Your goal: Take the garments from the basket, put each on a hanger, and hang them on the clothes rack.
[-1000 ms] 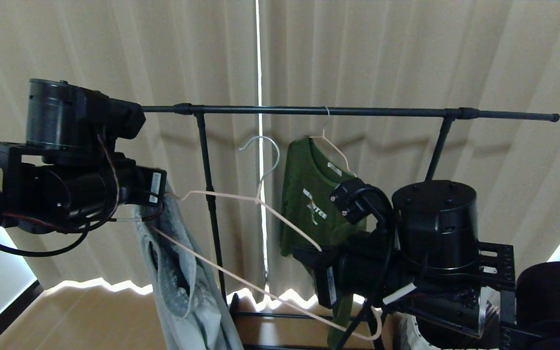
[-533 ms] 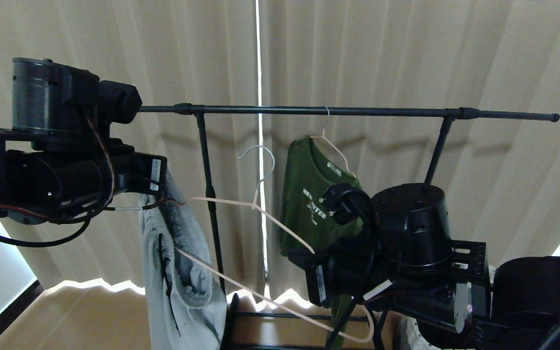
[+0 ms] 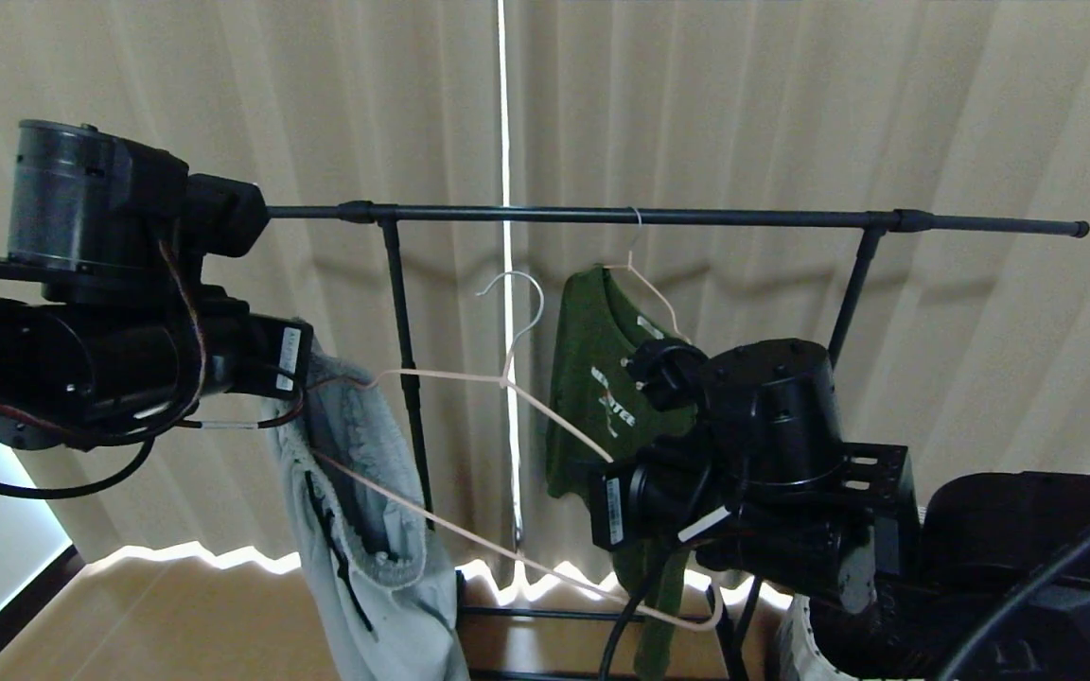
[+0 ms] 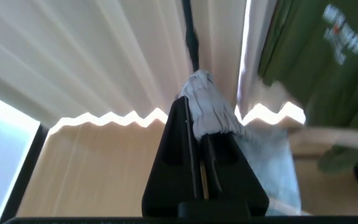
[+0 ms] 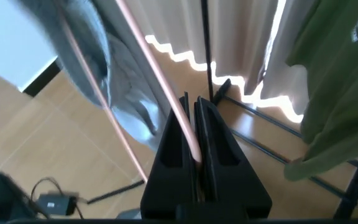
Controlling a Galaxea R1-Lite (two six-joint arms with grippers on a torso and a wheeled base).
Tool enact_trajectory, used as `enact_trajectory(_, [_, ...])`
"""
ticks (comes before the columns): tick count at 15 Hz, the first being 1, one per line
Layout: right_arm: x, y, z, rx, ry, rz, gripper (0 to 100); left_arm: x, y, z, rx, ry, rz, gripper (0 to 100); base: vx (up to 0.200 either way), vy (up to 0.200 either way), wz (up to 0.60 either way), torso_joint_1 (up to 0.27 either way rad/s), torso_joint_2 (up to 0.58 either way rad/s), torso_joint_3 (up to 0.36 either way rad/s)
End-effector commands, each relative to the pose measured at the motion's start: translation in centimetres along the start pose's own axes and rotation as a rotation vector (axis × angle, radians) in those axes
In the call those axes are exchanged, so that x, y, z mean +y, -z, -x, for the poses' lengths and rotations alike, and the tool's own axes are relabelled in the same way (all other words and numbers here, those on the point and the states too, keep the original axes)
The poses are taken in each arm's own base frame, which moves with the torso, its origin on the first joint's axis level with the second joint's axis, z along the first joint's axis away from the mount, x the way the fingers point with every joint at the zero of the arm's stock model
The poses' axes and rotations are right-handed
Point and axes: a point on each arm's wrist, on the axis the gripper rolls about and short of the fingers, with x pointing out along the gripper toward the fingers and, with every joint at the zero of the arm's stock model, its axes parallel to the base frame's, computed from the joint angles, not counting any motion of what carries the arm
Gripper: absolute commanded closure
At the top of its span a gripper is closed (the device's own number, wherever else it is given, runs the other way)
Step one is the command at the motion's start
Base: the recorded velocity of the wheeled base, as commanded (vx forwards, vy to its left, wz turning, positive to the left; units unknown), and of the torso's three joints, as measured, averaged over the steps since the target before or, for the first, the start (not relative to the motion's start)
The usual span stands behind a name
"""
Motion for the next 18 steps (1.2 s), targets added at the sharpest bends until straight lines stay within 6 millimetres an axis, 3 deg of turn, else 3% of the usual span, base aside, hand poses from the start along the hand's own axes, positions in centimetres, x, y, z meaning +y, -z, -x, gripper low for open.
enact_trajectory(1, [-0.1, -0.4, -0.6, -0.013, 0.011, -0.007, 100, 0.0, 0.0, 1.0, -0.008, 0.017, -0.006, 100, 0.0, 0.0, 0.0, 0.0, 0.0, 0.0])
enact_trajectory(5, [0.1, -0.7, -0.6, -0.031, 0.002, -0.01, 100, -2.8, -0.2, 2.2, -0.026, 0.12, -0.005, 100, 0.0, 0.0, 0.0, 0.0, 0.0, 0.0])
enact_trajectory(6, [0.2, -0.9, -0.6, -0.036, -0.002, -0.011, 100, -4.4, -0.5, 2.3, -0.03, 0.168, 0.024, 100, 0.0, 0.0, 0.0, 0.0, 0.0, 0.0])
enact_trajectory(10, [0.4, -0.9, -0.6, -0.042, -0.012, -0.009, 100, -6.8, -2.0, 2.7, -0.059, 0.239, 0.122, 100, 0.0, 0.0, 0.0, 0.0, 0.0, 0.0])
enact_trajectory(15, [0.5, -1.0, -0.4, -0.045, -0.02, -0.009, 100, -8.3, -2.6, 4.1, -0.076, 0.352, 0.147, 100, 0.0, 0.0, 0.0, 0.0, 0.0, 0.0])
enact_trajectory(18, [0.4, -0.9, -0.3, -0.04, -0.013, -0.009, 100, -7.7, -2.3, 5.0, -0.083, 0.428, 0.101, 100, 0.0, 0.0, 0.0, 0.0, 0.0, 0.0])
